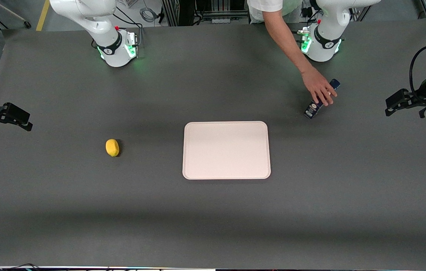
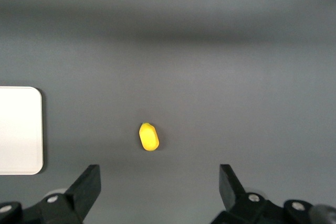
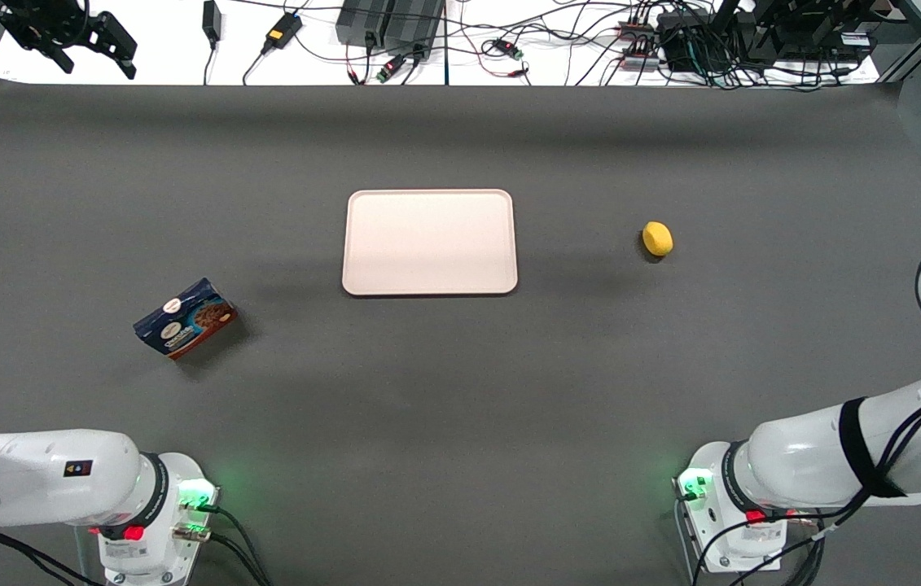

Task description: Place cookie box on tray

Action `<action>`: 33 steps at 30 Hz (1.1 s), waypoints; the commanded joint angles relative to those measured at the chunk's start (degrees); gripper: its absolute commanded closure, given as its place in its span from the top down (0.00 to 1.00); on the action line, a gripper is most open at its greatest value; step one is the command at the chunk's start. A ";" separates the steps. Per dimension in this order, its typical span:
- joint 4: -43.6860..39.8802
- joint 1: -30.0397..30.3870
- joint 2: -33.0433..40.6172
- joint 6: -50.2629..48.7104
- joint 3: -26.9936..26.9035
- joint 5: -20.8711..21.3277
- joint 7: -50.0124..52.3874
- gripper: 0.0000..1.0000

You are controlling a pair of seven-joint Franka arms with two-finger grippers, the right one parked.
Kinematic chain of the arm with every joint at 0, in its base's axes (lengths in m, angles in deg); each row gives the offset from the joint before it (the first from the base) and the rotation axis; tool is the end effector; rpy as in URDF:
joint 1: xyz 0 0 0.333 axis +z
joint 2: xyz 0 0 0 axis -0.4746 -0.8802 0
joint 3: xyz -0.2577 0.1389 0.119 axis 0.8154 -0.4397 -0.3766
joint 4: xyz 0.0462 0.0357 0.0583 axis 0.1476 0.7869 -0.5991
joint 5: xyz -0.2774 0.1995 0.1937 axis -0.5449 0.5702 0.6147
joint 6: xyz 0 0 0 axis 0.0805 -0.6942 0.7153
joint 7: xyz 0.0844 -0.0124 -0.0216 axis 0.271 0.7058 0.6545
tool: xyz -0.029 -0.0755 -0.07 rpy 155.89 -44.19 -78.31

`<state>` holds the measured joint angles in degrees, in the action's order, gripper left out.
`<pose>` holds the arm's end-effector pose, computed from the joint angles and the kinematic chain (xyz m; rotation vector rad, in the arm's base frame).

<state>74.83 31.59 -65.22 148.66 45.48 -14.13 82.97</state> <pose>0.5544 -0.0174 0.6081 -3.1034 0.1427 -0.1477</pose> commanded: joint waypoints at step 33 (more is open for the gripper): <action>5.98 -0.01 2.26 -3.33 -0.44 1.30 -35.88 1.00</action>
<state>75.88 31.58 -66.27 144.55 45.48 -12.93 49.50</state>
